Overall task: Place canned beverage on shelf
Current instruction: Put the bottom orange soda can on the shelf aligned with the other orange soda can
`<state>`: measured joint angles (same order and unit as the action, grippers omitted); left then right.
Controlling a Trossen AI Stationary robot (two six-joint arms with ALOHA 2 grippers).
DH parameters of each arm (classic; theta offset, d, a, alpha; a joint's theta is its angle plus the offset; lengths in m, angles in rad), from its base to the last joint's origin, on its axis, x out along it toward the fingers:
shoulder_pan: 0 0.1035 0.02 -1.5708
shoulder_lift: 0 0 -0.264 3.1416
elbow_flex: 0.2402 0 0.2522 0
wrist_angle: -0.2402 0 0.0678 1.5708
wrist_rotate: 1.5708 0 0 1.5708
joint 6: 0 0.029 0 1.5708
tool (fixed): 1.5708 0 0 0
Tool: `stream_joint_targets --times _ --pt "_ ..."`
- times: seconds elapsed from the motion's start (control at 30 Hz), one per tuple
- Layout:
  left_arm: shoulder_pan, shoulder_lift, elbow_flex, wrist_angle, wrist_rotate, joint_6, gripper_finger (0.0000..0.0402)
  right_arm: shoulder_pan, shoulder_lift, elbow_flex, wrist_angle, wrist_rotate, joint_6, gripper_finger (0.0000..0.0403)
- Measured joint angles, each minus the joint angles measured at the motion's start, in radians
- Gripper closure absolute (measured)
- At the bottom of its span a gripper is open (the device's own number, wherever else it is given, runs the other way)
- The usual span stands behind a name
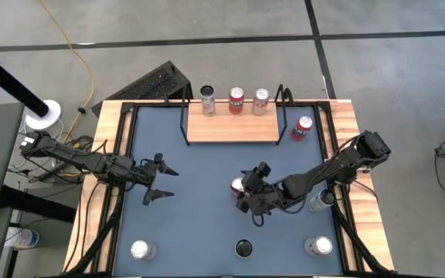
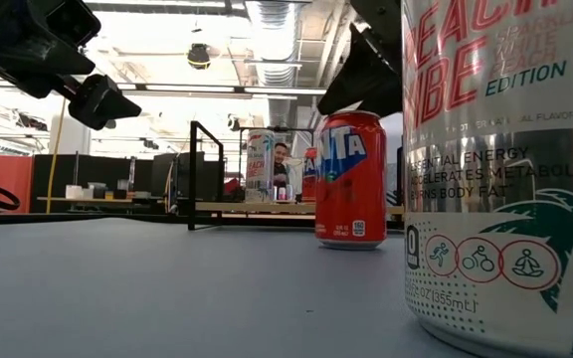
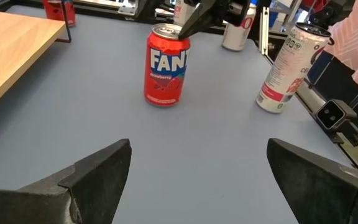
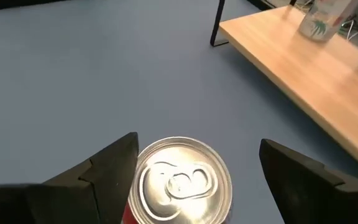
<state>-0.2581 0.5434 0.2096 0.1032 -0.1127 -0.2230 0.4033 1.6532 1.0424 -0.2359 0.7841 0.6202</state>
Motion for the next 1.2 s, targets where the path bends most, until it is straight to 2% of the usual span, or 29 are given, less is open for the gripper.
stream_joint_targets --times 0.43,0.7,0.87,1.03,1.2 --pt "0.000 0.000 0.000 0.000 -0.001 -0.016 0.0038 -0.005 -0.007 0.132 -0.091 0.027 -0.150 0.0072" --pt "0.000 0.000 0.000 0.000 -0.004 0.001 0.0038 0.019 0.004 0.132 -0.190 0.029 -0.019 0.0072" --pt "0.000 0.000 0.000 0.000 -0.003 0.007 0.0038 0.026 0.004 0.095 -0.157 0.031 0.031 0.0072" --pt "0.000 0.000 0.000 -0.008 0.000 0.008 0.0038 0.029 0.004 0.092 -0.150 0.037 0.035 0.0072" --pt "0.000 0.000 0.000 -0.010 0.000 0.009 0.0038 0.036 0.005 0.092 -0.153 0.087 0.035 0.0072"
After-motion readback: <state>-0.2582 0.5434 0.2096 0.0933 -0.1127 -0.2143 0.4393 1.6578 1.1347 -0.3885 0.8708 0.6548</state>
